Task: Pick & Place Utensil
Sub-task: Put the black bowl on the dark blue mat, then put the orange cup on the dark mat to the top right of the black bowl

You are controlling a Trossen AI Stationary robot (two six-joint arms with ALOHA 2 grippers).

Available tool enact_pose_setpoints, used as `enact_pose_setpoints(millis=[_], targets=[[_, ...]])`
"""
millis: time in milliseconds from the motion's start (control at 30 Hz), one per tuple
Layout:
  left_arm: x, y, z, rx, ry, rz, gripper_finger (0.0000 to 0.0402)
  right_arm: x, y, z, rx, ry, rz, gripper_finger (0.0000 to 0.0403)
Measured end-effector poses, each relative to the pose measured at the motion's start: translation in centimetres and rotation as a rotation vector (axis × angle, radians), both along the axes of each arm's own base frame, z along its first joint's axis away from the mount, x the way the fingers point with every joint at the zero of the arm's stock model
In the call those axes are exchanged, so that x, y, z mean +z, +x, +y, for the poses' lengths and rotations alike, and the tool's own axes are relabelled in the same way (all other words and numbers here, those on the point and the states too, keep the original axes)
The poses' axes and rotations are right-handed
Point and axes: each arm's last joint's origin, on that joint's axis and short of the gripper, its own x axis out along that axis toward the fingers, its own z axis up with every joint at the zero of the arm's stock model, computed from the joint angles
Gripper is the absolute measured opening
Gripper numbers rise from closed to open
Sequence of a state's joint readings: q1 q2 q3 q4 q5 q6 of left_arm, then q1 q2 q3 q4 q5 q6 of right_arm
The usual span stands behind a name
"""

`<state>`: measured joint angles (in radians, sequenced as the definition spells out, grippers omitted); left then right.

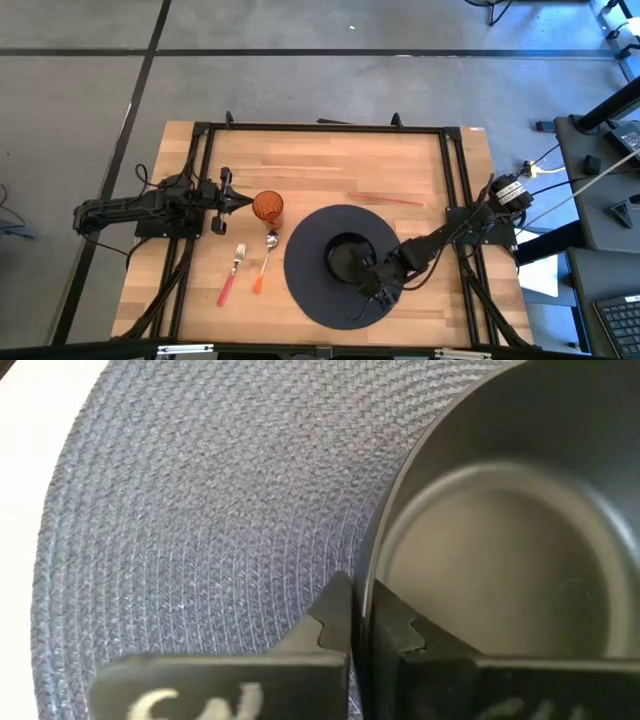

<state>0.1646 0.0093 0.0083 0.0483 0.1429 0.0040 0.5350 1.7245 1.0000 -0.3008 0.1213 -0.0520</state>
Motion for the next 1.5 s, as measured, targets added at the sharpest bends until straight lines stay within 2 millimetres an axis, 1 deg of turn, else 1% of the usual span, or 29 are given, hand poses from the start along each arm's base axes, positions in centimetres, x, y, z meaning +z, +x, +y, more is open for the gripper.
enact_pose_setpoints(millis=[233, 600, 733, 900, 1067, 1200, 1300, 1400, 1500], targets=[[0.0, 0.0, 0.0, 0.000, 0.000, 0.000, 0.0004, 0.1, 0.1, 0.0, 0.003, -0.003, -0.014, 0.0011], [0.0, 0.0, 0.0, 0.000, -0.001, 0.000, 0.0004, 0.1, 0.1, 0.0, -0.005, -0.001, -0.016, 0.0096], [0.0, 0.0, 0.0, 0.000, -0.001, 0.000, 0.0004, 0.3, 0.1, 0.0, 0.003, -0.004, -0.021, 0.0111], [0.0, 0.0, 0.0, 0.000, 0.000, 0.000, 0.0004, 0.8, 0.3, 0.1, 0.004, 0.000, -0.023, 0.0114], [0.0, 0.0, 0.0, 0.000, 0.000, -0.001, 0.0004, 2.3, 0.4, 0.2, 0.013, 0.001, -0.042, 0.0114], [0.0, 0.0, 0.0, 0.000, -0.001, 0.003, 0.0004, 4.2, 0.0, -0.1, 0.063, -0.007, -0.114, 0.0114], [-0.1, 0.0, 0.0, 0.000, 0.000, 0.005, 0.0004, 6.3, -0.4, -0.3, 0.105, 0.004, -0.205, 0.0114], [-0.1, 0.0, 0.0, 0.000, -0.001, 0.006, 0.0004, 9.0, -1.1, -0.7, 0.140, 0.030, -0.325, 0.0111], [-0.1, 0.0, 0.0, 0.000, -0.001, 0.006, 0.0004, 11.7, -2.1, -1.2, 0.239, 0.118, -0.452, 0.0096]])
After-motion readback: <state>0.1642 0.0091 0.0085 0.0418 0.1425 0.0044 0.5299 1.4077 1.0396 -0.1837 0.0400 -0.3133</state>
